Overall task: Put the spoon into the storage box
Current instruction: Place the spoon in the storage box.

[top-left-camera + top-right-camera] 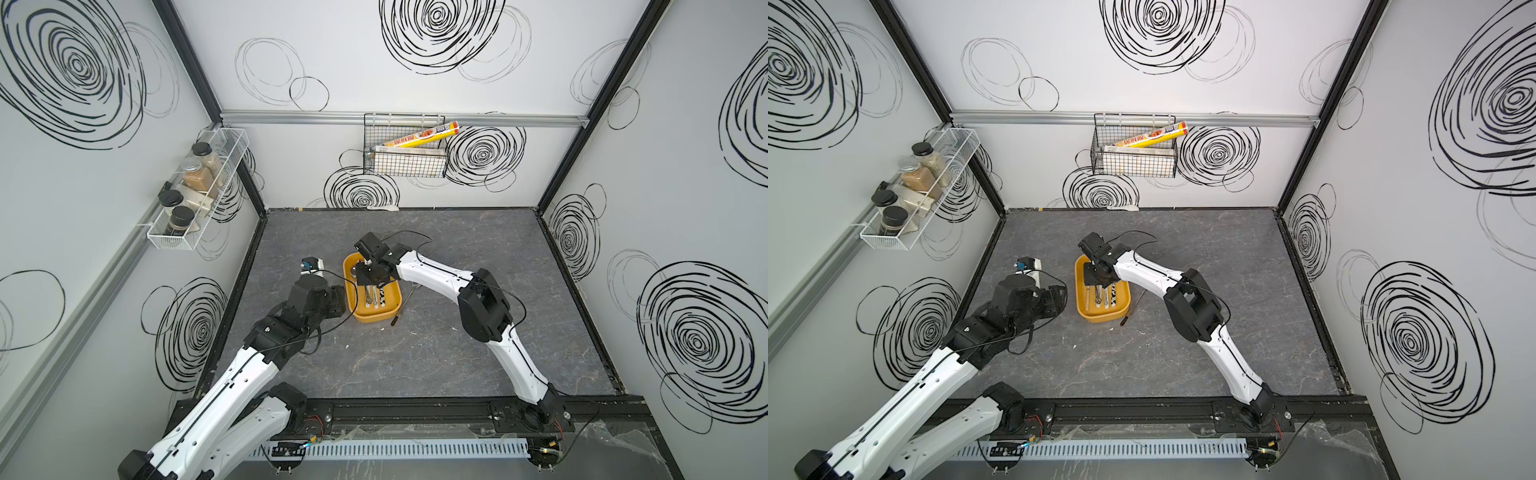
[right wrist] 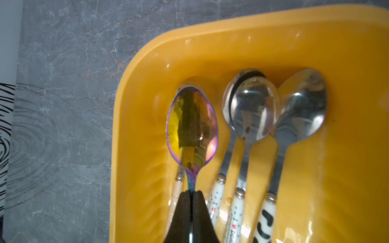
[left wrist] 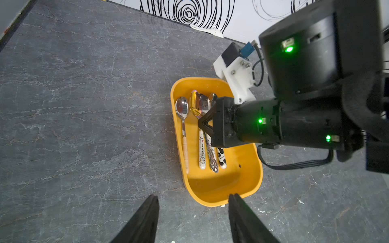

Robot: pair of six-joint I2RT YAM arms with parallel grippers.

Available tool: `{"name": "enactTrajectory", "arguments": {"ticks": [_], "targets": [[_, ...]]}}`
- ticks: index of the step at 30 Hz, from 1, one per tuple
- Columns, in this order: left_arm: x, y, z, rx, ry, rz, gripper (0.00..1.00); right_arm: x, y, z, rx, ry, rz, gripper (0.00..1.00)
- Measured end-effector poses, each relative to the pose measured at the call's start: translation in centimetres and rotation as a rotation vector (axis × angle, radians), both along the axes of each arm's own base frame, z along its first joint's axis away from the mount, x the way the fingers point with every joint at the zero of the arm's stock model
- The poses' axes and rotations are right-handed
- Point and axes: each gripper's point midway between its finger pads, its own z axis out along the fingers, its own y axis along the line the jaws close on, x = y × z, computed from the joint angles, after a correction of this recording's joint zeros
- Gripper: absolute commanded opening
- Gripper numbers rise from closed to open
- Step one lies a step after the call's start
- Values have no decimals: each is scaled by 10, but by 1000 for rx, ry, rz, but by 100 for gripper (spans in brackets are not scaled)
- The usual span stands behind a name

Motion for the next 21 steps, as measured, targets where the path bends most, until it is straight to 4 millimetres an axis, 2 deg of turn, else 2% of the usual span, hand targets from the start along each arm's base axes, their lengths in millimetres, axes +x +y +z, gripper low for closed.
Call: {"name": "enactTrajectory", "arguments": {"ticks": [17, 21], "targets": [[1, -1, -4, -3, 16, -4, 60, 0, 5, -39, -3, 79, -68, 0], [1, -1, -4, -3, 16, -4, 60, 3, 7, -37, 9, 70, -75, 0]]}}
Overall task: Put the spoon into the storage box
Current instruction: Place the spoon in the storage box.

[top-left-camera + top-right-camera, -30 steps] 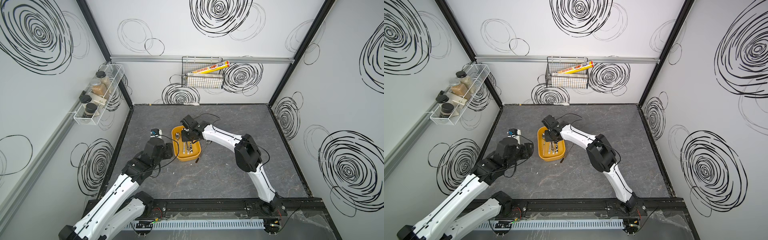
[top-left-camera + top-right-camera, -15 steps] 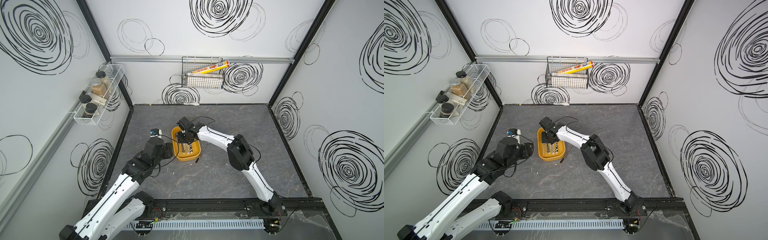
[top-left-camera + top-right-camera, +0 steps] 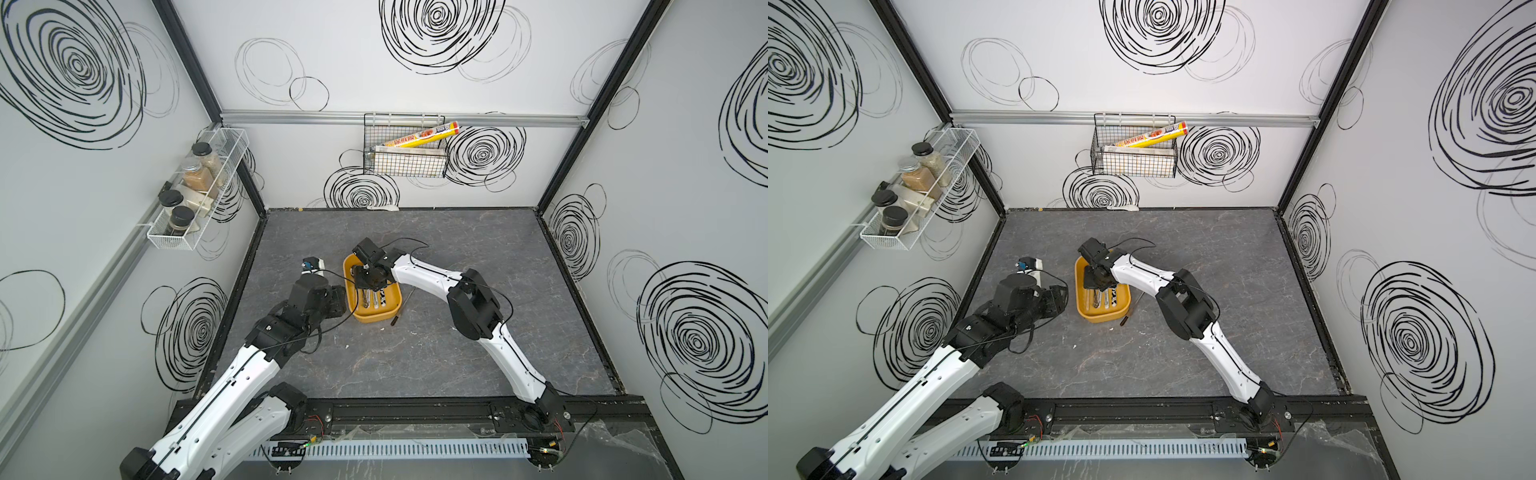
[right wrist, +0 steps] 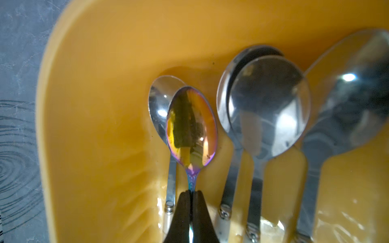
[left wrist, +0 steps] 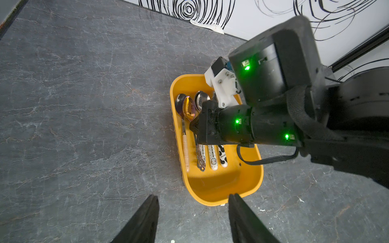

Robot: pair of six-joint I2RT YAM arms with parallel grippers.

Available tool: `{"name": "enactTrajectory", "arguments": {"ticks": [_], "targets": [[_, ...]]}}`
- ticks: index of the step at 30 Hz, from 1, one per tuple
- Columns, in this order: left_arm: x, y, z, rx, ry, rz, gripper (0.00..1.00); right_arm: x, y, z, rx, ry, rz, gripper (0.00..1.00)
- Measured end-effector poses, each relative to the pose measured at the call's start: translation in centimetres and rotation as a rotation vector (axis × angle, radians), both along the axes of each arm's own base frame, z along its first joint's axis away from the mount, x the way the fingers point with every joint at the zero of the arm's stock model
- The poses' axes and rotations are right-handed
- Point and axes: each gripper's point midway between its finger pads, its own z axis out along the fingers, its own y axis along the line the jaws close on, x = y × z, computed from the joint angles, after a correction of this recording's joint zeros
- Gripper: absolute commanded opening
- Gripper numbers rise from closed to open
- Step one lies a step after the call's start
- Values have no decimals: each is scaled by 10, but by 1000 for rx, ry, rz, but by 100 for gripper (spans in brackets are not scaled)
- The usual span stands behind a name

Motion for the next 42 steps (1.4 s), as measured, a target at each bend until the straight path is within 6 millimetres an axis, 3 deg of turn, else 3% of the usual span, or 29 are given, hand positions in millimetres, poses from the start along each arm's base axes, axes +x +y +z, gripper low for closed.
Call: {"name": "enactTrajectory", "arguments": {"ticks": [2, 7, 18, 22, 25, 28, 30, 33, 35, 38, 42], "targets": [[0, 0, 0, 0, 0, 1, 60, 0, 0, -2, 1, 2, -3, 1], [0, 0, 0, 0, 0, 1, 60, 1, 1, -1, 8, 2, -9, 15], [0, 2, 1, -2, -3, 5, 60, 1, 0, 4, -1, -21, 21, 22], [1, 1, 1, -3, -5, 5, 60, 1, -10, 30, -9, -73, 33, 23], [0, 0, 1, -7, -6, -1, 60, -1, -31, 67, -10, -137, 26, 23], [-1, -3, 5, -20, -23, -20, 60, -6, -71, 107, 6, -210, -4, 24], [-3, -8, 8, -24, -32, -44, 59, -9, -117, 130, 20, -262, -52, 24], [-5, -22, 6, -19, -24, -104, 59, -14, -195, 140, 12, -324, -159, 26], [-6, -41, 4, -3, -2, -166, 59, -20, -259, 130, -41, -369, -264, 27], [-6, -89, 7, 50, 21, -286, 59, -47, -331, 99, -150, -387, -364, 27], [1, -163, 5, 97, 48, -435, 58, -82, -379, 60, -260, -379, -421, 27]]}}
